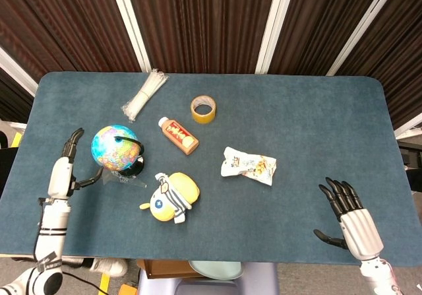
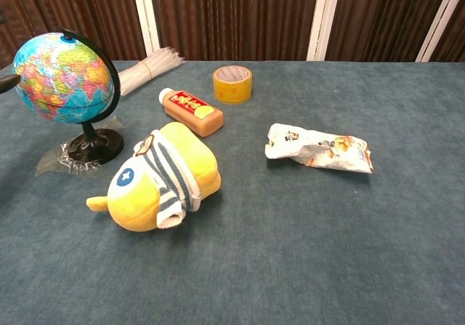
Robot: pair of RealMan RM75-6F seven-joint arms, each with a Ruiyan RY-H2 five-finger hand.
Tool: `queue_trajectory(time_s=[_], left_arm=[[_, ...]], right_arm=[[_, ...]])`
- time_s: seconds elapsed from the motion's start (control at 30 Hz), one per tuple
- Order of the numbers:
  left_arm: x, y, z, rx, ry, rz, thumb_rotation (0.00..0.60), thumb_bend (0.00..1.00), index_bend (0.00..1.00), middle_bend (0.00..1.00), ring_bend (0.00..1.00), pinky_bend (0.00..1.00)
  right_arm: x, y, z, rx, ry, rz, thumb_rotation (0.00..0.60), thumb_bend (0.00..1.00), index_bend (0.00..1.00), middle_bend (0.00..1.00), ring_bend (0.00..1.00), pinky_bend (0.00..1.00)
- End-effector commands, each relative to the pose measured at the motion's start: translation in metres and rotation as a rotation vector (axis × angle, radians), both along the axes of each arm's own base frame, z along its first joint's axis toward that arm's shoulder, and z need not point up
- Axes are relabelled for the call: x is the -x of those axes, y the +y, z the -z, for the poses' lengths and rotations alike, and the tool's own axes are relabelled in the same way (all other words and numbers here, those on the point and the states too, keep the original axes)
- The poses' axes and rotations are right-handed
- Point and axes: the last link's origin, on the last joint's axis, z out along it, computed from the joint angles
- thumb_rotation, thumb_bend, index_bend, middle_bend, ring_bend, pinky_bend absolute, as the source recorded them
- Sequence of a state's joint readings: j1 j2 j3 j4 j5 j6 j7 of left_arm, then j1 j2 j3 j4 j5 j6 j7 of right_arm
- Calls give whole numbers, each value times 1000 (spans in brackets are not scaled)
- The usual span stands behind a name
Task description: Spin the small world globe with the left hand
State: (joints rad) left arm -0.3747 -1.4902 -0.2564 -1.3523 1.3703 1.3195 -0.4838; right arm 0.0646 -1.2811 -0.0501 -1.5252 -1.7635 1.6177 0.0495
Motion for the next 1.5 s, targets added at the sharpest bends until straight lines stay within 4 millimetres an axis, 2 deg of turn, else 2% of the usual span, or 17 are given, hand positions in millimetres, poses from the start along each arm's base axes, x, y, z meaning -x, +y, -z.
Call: queue_trajectory(time_s=[0.03,0.53,0.97,1.5], left_arm=[[-4,7,4,12,-27,0,600,316,0,0,0,1],[-8,13,6,10,-36,9,600,309,0,0,0,2],[9,23,0,-19,-14,-51,600,311,0,0,0,3],[20,44,-2,-10,-22,-102,600,306,0,0,0,3]], right_arm=[[0,0,0,5,0,4,600,126,0,0,0,0],[0,2,1,-6,4,4,600,126,0,0,0,0],[0,2,-1,3,6,6,600,126,0,0,0,0],[0,1,-4,21,10,13,600,126,0,0,0,0]])
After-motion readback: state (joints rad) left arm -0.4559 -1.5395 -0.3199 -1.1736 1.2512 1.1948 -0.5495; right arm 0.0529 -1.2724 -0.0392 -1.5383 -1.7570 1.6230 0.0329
